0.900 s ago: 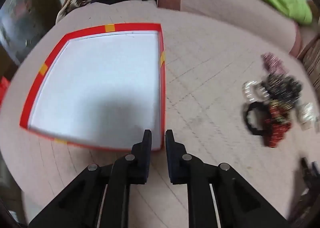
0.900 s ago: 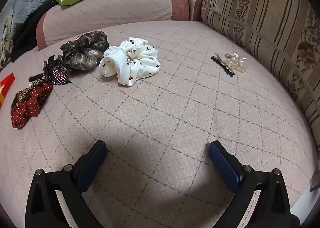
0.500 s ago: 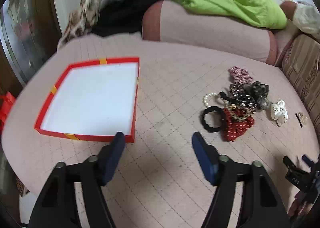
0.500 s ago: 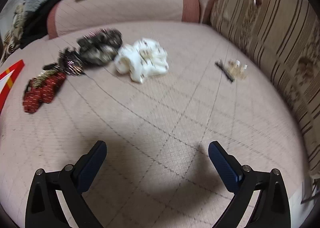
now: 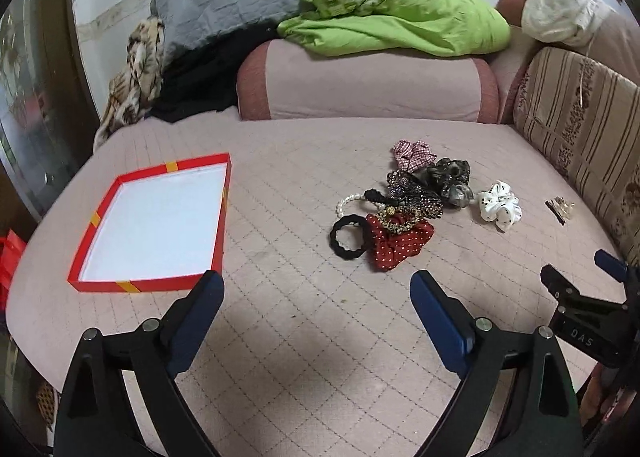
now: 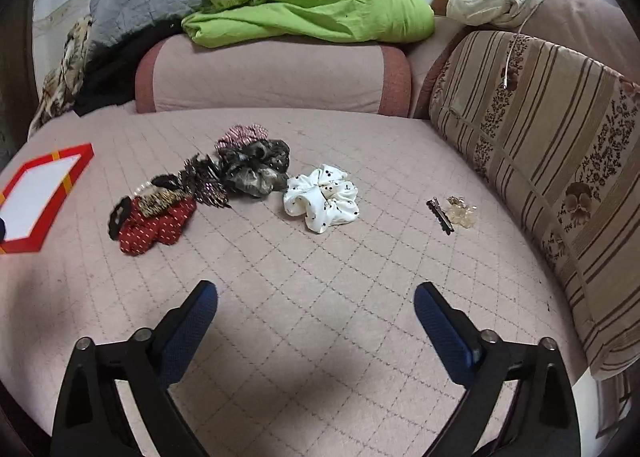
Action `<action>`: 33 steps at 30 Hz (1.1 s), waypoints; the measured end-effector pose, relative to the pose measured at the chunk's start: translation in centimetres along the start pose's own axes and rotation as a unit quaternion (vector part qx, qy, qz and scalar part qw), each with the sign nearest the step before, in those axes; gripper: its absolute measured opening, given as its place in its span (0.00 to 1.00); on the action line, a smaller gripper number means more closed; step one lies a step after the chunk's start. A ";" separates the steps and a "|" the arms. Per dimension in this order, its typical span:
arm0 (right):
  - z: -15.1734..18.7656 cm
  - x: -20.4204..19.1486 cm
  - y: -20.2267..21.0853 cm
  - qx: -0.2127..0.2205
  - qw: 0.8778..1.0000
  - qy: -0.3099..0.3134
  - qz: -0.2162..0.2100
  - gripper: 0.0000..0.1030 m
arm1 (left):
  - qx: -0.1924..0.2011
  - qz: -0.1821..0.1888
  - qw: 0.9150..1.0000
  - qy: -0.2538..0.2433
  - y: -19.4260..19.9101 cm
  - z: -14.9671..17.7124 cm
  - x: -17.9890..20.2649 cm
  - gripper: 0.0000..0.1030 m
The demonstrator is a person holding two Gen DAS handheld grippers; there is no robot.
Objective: Organize jewelry
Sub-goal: 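Move both grippers over the jewelry pile beside the red box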
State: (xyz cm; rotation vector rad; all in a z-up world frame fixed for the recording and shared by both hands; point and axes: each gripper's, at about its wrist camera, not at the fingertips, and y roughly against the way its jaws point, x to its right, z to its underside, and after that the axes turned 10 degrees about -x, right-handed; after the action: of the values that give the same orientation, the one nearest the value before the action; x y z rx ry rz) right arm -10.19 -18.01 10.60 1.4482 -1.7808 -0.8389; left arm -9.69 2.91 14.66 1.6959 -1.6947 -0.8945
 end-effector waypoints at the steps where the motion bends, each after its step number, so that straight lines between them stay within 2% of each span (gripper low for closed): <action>1: 0.4 -0.1 0.2 0.013 1.000 -0.007 0.000 0.95 | 0.004 0.000 1.000 -0.005 0.2 0.2 0.2 0.91; 6: 0.5 0.2 0.4 0.026 0.999 -0.021 0.001 0.96 | 0.008 0.000 0.999 -0.040 0.7 0.7 1.8 0.91; 11: 0.9 0.3 0.4 0.025 0.999 -0.026 -0.003 0.96 | -0.012 0.019 0.998 -0.057 0.4 1.0 2.7 0.91; 19: 0.8 1.5 0.3 0.012 0.998 -0.054 -0.015 0.96 | -0.033 0.022 0.998 -0.057 -0.3 1.2 2.8 0.91; 28: 0.8 1.5 0.2 0.008 0.999 -0.052 -0.011 0.96 | -0.058 0.039 0.996 -0.050 -1.1 1.3 2.4 0.91; 33: 0.7 1.6 -0.2 0.002 0.999 -0.052 -0.012 0.96 | -0.065 0.036 0.996 -0.052 -1.6 1.4 2.6 0.91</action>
State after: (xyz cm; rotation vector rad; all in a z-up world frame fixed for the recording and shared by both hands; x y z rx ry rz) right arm -10.90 -19.58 10.25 1.4563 -1.8453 -0.9381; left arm -9.93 0.48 12.37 1.5167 -1.7133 -1.0514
